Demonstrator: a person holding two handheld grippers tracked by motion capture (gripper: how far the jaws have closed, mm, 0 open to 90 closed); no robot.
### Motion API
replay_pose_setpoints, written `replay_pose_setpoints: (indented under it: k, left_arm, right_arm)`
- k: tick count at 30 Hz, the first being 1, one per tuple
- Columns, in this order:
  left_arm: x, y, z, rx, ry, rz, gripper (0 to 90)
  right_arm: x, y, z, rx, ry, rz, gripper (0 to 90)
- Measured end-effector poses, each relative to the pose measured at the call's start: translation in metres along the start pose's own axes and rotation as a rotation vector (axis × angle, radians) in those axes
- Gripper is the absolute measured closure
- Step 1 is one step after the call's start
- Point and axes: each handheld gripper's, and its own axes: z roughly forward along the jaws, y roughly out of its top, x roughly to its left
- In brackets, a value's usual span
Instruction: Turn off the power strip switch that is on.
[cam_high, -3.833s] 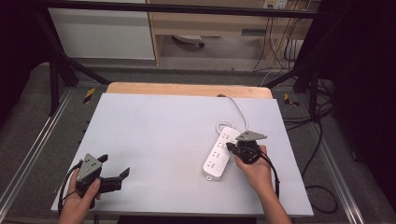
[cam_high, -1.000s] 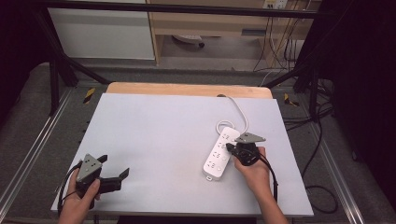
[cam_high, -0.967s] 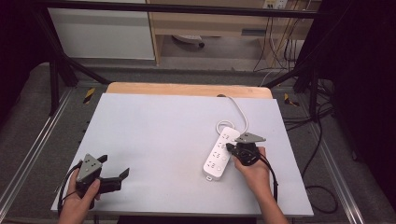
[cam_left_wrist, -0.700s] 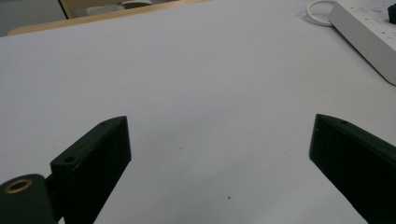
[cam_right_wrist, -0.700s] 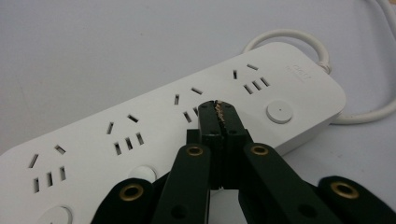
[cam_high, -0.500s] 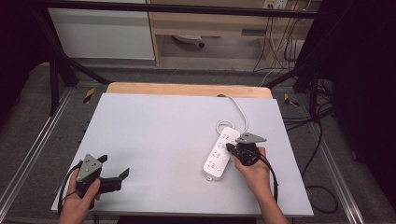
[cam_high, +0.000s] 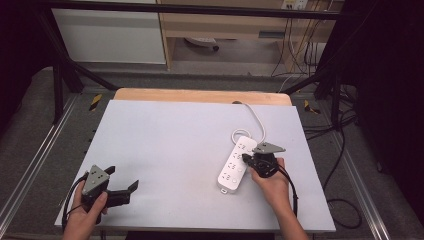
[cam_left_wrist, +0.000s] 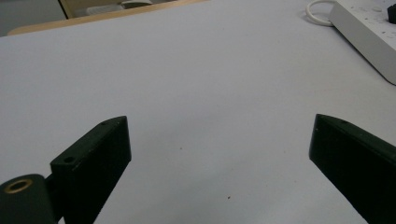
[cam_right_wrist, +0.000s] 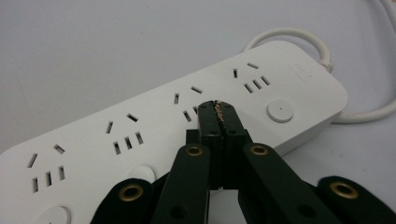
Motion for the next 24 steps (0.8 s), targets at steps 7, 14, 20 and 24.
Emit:
replay_pose_setpoints:
  k: [7, 14, 20, 24]
  left_arm:
    - [0.0008, -0.0001, -0.0001, -0.001, 0.000, -0.001, 5.4]
    - [0.0012, -0.0003, 0.0000, 0.000, 0.001, -0.004, 5.4]
    - [0.0022, -0.0008, 0.0007, 0.008, 0.003, -0.003, 5.4]
    - [0.0028, -0.0012, 0.0012, 0.011, 0.005, -0.005, 5.4]
  right_arm:
    - [0.0008, 0.0003, -0.0001, 0.002, -0.005, -0.010, 90.0]
    - [0.0012, 0.0014, -0.0003, 0.007, -0.006, -0.014, 90.0]
    - [0.0005, 0.0017, -0.0008, 0.002, -0.001, 0.000, 90.0]
    - [-0.0016, 0.0020, -0.0026, -0.008, 0.003, 0.007, 90.0]
